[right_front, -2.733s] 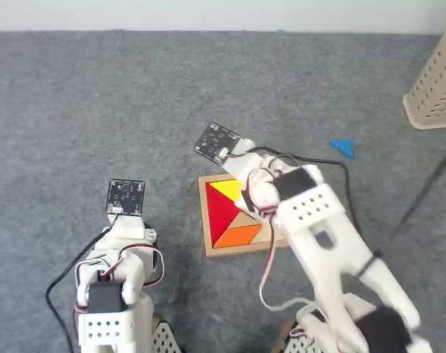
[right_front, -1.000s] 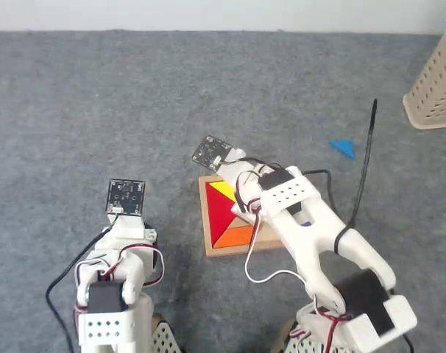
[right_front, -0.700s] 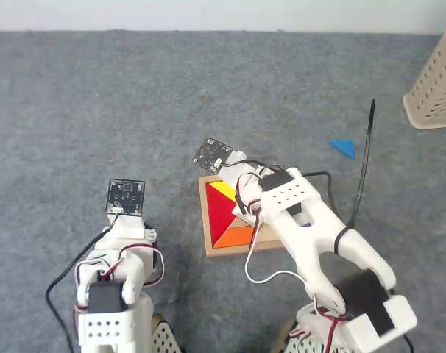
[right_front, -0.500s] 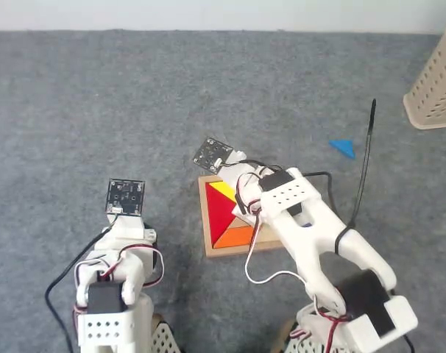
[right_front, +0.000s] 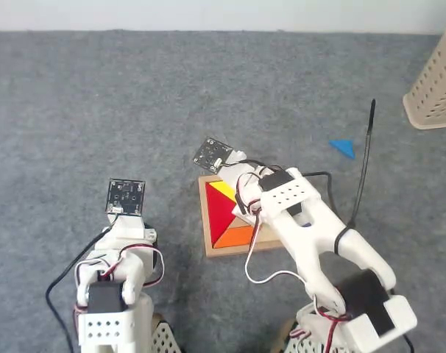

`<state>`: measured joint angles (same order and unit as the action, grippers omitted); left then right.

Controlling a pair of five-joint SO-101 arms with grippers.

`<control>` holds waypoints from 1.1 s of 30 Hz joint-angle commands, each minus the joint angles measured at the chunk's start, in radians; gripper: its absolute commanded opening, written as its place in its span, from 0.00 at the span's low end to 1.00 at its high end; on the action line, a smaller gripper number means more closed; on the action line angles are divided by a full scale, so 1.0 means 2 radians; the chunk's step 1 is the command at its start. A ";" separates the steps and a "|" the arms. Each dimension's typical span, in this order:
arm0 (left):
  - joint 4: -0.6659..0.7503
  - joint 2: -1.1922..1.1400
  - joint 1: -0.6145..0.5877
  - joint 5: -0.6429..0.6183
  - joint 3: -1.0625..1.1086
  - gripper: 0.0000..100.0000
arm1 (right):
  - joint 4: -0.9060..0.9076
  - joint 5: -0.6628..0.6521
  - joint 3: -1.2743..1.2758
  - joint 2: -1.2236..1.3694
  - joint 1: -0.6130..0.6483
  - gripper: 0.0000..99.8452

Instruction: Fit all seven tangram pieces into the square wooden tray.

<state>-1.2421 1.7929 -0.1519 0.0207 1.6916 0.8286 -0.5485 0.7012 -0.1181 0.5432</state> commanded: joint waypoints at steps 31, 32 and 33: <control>-0.003 0.003 -0.001 -0.003 -0.003 0.01 | -0.109 0.048 0.074 -0.096 -0.042 0.04; -0.003 0.003 -0.001 -0.003 -0.003 0.01 | -0.110 0.048 0.074 -0.096 -0.042 0.04; -0.003 0.003 -0.001 -0.003 -0.003 0.01 | -0.116 0.048 0.074 -0.096 -0.042 0.04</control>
<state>-1.2421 1.7929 -0.1519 0.0207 1.6916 0.6352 -0.4626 0.8577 -0.2501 0.4741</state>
